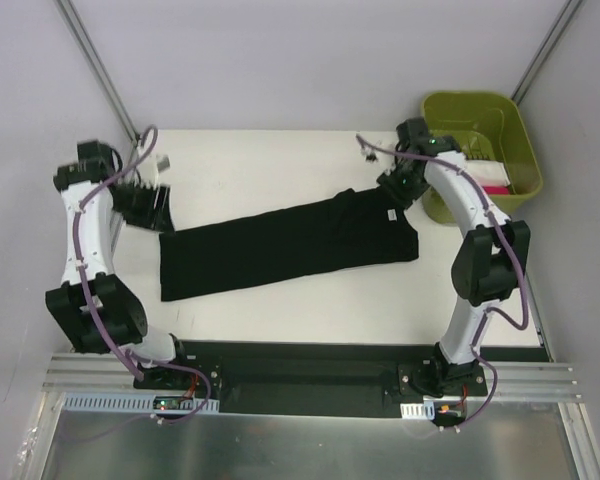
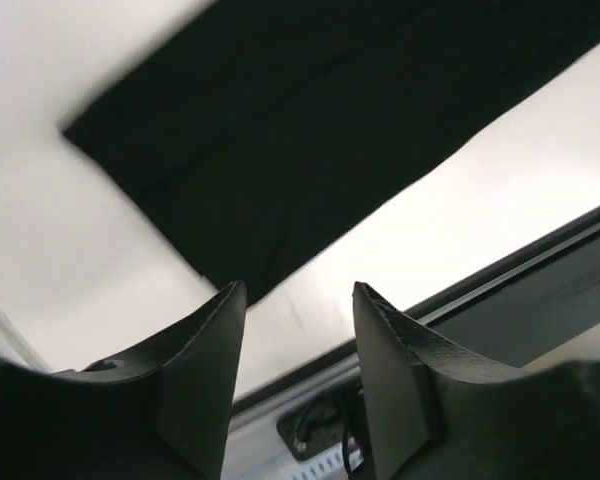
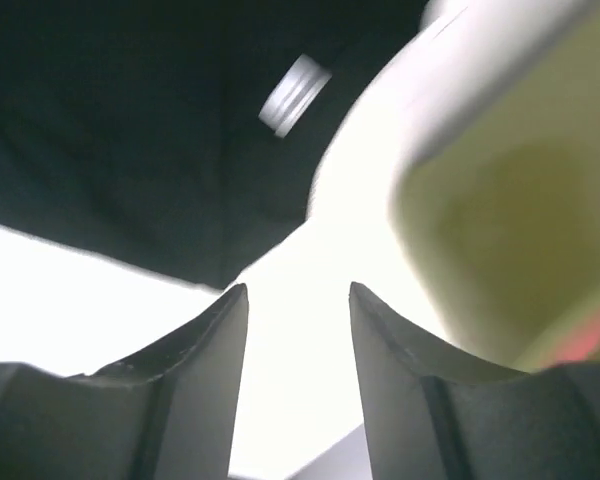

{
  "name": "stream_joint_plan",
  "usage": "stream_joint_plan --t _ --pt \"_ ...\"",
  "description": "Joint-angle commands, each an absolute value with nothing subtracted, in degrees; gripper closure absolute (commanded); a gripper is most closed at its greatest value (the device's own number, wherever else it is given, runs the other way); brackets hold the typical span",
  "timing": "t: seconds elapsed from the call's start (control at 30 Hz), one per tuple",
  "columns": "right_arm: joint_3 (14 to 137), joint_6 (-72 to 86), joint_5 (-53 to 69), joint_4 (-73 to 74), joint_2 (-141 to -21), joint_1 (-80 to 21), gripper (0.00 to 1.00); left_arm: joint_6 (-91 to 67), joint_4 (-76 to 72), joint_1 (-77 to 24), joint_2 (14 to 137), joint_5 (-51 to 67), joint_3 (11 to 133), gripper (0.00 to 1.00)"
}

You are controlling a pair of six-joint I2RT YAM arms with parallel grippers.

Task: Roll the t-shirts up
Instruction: Fold the T-shirt at the center of the board.

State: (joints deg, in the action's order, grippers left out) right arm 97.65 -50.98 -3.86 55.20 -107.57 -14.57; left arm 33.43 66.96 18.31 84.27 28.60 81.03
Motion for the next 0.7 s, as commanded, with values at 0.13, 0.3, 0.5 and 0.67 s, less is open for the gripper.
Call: stream_joint_plan --t 0.13,0.3,0.5,0.67 --pt "115.5 -44.0 5.8 58.9 -113.8 -14.2 0.5 18.5 71.5 3.4 105.1 57.7 120.6 0.49" --pt "119.3 -41.8 10.1 54.8 -121.2 -14.2 0.5 17.3 67.2 -6.1 118.5 52.2 129.5 0.5" --pt "121.9 -39.1 15.3 54.3 -125.0 -13.0 0.51 15.3 63.2 -12.1 131.0 51.3 137.0 0.53" --pt "120.6 -36.7 16.7 54.0 -124.1 -12.7 0.5 9.3 53.3 -15.9 138.3 52.4 140.5 0.57"
